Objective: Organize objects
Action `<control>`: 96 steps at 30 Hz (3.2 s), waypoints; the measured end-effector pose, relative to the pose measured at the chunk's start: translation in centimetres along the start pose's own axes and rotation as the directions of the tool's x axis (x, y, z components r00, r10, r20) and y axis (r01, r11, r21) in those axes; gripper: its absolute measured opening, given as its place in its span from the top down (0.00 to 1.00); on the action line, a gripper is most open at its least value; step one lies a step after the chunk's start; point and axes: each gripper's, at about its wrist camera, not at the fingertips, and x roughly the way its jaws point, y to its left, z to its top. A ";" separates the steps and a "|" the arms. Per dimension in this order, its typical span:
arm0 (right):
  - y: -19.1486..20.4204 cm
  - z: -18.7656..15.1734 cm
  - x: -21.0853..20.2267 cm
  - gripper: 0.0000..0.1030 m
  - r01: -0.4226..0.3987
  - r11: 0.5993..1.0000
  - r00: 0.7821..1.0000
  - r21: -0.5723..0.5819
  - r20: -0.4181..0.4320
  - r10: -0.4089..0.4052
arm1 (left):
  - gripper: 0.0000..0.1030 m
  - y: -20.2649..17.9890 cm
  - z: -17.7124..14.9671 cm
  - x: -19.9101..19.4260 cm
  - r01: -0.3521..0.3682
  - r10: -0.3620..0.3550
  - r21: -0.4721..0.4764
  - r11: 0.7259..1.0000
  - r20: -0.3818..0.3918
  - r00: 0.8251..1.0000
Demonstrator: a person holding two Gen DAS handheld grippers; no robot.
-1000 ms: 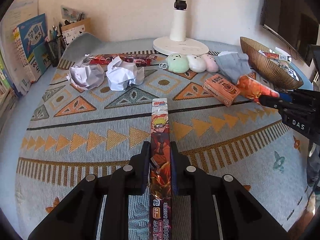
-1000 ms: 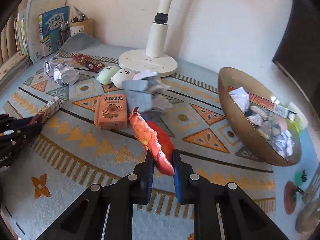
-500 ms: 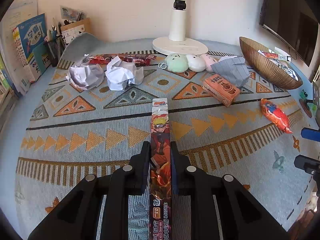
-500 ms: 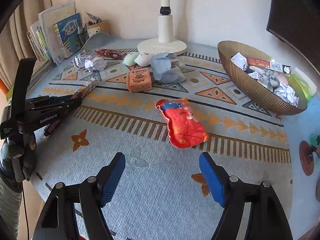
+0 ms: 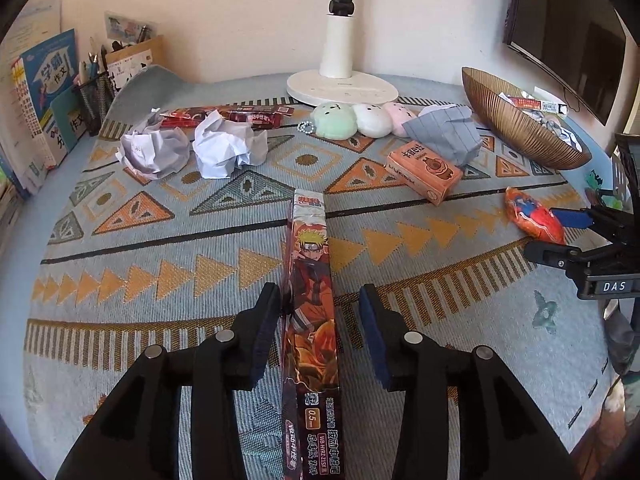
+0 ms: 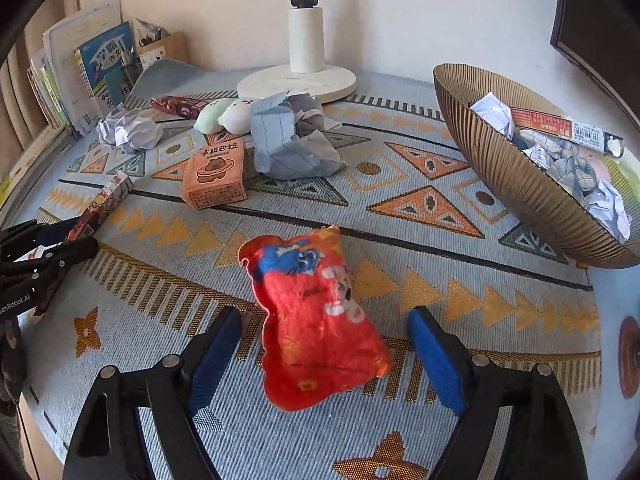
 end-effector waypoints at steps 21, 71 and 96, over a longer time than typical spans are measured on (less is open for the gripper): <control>-0.2 -0.7 -1.2 0.62 -0.069 0.997 0.996 0.030 0.053 0.068 | 0.72 -1.3 -0.2 -0.1 -0.020 0.020 0.079 0.997 0.002 1.000; -21.4 7.7 -10.6 0.34 0.176 0.898 0.937 0.404 0.212 -0.279 | 0.46 -20.5 23.9 5.3 0.514 -0.510 -0.032 0.857 0.085 0.856; -1.2 -0.8 -1.0 0.33 -0.009 0.970 0.999 0.244 0.034 0.001 | 0.24 9.2 -0.5 -3.4 -0.122 0.176 -0.461 0.879 0.076 0.981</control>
